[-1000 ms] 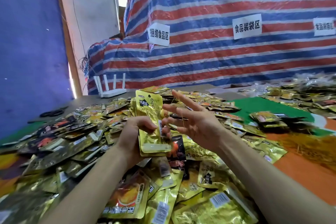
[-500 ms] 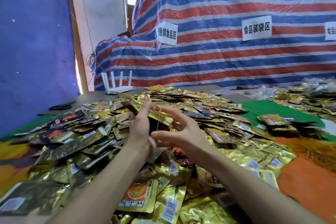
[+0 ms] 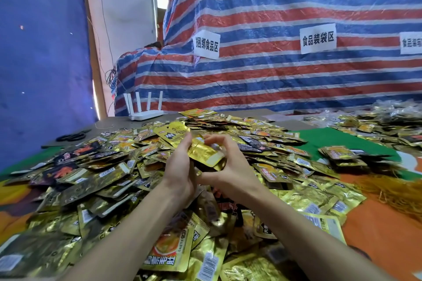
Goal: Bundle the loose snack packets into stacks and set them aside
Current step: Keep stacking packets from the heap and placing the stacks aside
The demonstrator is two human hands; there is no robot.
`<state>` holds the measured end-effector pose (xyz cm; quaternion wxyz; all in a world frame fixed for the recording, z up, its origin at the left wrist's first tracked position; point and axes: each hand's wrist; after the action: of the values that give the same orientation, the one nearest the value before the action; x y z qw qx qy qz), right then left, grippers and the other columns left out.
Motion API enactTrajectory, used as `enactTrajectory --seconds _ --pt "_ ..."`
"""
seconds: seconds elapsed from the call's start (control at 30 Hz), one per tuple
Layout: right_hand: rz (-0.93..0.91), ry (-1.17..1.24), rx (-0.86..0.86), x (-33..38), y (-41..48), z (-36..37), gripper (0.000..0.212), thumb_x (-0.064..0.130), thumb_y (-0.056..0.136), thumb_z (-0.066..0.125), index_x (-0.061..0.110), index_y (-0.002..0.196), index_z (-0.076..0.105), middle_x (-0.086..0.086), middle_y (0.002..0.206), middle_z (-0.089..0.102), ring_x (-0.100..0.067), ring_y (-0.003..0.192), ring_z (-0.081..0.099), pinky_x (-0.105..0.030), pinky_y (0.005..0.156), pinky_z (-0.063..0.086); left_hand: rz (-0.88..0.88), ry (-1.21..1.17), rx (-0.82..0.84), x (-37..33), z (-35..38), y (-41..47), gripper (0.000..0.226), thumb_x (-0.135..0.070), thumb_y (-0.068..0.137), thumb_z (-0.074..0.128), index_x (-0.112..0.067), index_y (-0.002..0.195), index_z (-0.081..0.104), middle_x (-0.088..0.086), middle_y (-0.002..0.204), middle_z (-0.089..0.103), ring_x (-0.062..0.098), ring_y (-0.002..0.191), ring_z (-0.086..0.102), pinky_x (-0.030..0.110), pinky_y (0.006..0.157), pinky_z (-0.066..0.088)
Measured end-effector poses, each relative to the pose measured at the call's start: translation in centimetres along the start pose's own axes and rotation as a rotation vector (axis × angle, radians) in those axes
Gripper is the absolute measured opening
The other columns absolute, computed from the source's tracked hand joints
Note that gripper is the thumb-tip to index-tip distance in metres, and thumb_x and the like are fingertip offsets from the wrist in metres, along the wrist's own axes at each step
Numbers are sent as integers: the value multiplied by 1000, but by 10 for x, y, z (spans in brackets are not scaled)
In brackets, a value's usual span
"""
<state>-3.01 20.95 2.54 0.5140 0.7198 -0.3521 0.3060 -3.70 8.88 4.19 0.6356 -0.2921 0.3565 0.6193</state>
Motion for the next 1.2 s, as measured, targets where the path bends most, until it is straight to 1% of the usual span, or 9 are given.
enactTrajectory --seconds 0.1,0.2,0.3,0.4,0.47,0.6,0.77,1.03,1.2 --pt "14 -103 55 2 0 -11 63 28 60 80 28 114 48 11 133 52 -10 119 55 -15 79 52 34 96 -59 3 2 -1 54 -48 102 48 0 119 66 24 113 71 37 104 71 53 95 55" --pt "-3 -297 38 7 0 -17 65 41 64 89 25 112 49 5 128 54 -13 117 53 -30 96 52 12 263 -37 7 -3 0 67 -57 96 52 -3 135 58 25 129 63 42 116 64 56 106 46" --pt "-37 -350 20 11 -1 -19 62 34 69 89 21 113 47 3 110 59 -16 98 61 -32 81 57 -11 308 48 7 -2 -3 61 -55 93 53 -4 121 71 23 124 67 39 115 66 54 106 46" --pt "-37 -358 54 12 -1 -27 59 25 71 85 22 113 44 6 97 59 -11 79 63 -20 59 53 -26 442 122 9 -1 -3 55 -56 75 68 -5 95 80 17 97 76 31 90 75 44 83 59" --pt "13 -332 34 14 1 -43 54 29 73 84 22 111 47 3 97 61 -13 73 65 -23 55 54 22 501 141 13 -5 1 68 -52 61 86 0 103 71 14 89 75 25 80 75 34 66 58" --pt "120 -505 -191 13 10 -105 47 36 72 83 23 105 51 3 92 62 -12 72 61 -29 59 52 72 453 172 18 -9 7 109 -51 39 98 -18 132 52 4 122 69 19 112 68 37 94 51" --pt "445 -812 -359 -6 23 -207 60 36 77 81 16 120 45 -4 96 60 -21 84 61 -34 62 49 210 575 208 15 -11 5 53 -36 68 76 -20 117 65 1 116 72 16 104 70 35 87 52" --pt "801 -1136 -543 -55 -1 -282 59 32 86 76 11 133 46 -28 147 34 -45 131 41 -51 102 44 381 817 229 17 -11 -1 33 -37 75 66 -24 106 71 -8 106 74 4 98 68 28 88 49" --pt "851 -1183 -431 -70 -3 -274 62 50 89 68 14 134 45 -23 145 37 -42 133 39 -51 104 42 435 860 229 16 -11 -3 19 -36 76 66 -36 92 74 -8 102 74 3 94 69 29 85 48"
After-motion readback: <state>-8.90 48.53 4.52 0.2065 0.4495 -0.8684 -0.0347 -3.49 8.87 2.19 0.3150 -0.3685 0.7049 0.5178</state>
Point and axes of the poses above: each hand's wrist, its own y-axis towards the middle knuckle, its own z-axis out of the palm, x = y × z
